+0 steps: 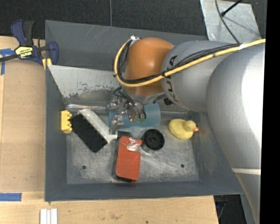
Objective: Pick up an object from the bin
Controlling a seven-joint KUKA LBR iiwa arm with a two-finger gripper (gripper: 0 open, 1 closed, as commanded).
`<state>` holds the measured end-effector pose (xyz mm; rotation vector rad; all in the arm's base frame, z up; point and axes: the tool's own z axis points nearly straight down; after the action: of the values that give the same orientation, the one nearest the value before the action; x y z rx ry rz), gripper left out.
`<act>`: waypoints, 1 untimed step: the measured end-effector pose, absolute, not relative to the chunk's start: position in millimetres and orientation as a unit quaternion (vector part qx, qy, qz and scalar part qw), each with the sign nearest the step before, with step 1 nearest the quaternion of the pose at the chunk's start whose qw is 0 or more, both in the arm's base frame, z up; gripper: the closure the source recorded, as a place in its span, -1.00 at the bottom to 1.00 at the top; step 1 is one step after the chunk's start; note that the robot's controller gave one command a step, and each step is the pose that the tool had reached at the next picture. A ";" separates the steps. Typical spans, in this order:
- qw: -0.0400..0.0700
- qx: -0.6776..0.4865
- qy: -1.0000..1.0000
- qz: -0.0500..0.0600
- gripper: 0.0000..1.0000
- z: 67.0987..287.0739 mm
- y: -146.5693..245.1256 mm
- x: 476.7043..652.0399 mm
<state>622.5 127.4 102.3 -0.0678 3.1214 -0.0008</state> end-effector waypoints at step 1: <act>0.010 -0.021 1.000 0.000 1.00 102.4 127.4 622.5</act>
Offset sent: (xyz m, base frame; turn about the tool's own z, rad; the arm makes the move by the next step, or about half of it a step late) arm 0.0054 0.0046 0.0753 -0.0129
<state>622.5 127.4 102.4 -0.0669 3.1214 -0.0005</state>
